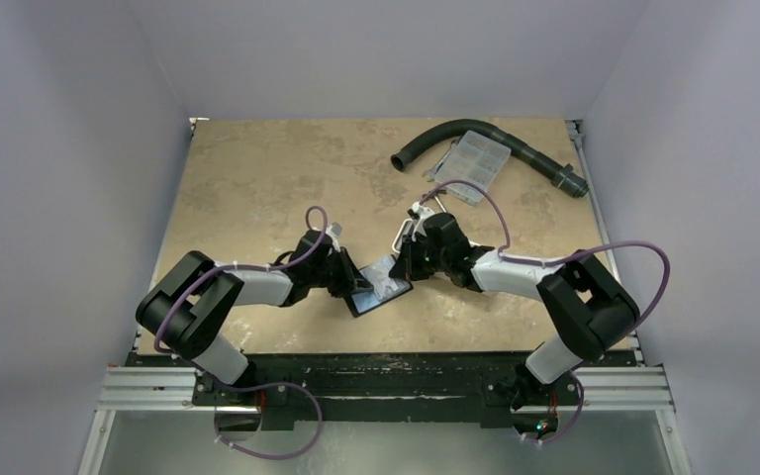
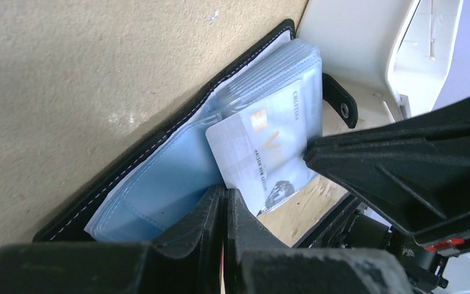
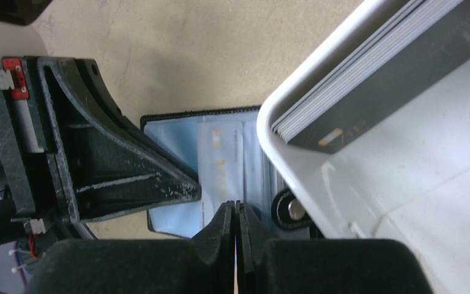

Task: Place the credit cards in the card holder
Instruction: Insert the credit card into the card holder, then close the card holder at the center of the board.

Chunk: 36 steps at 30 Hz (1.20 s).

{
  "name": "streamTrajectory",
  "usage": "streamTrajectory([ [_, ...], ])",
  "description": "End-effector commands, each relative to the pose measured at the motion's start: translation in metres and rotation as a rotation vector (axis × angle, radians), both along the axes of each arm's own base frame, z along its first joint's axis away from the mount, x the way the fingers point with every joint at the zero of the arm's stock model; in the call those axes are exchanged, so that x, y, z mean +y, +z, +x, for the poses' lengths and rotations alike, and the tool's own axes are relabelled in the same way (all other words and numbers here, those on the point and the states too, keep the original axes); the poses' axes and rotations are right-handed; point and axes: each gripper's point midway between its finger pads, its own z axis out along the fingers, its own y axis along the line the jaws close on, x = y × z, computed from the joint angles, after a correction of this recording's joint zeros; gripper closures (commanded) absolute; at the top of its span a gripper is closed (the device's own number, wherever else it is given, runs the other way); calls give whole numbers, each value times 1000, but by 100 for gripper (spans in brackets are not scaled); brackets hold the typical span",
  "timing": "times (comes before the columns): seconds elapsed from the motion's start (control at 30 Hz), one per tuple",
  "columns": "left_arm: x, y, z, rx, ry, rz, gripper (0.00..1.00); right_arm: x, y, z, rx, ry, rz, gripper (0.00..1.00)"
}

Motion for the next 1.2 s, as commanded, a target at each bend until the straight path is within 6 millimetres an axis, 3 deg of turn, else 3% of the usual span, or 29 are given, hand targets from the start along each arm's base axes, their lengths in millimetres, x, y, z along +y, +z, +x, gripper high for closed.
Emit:
streamTrajectory([
  [0.0,-15,19,21,-88,13,-37,97,-18,3,-12,1,-5,-79,90],
  [0.27,-16,25,22,-95,11,-46,96,-31,-4,-10,-17,-13,-157,68],
  [0.5,-24,30,27,-105,9,-83,96,-26,-13,-11,5,-1,-152,68],
  [0.73,-35,35,34,-116,-1,-101,95,-20,3,-17,5,5,-71,64],
  [0.93,-37,32,36,-115,-7,-98,95,-21,4,-18,5,0,-73,57],
  [1.17,-32,40,29,-130,-47,-72,80,-30,1,-17,-6,-16,-118,50],
])
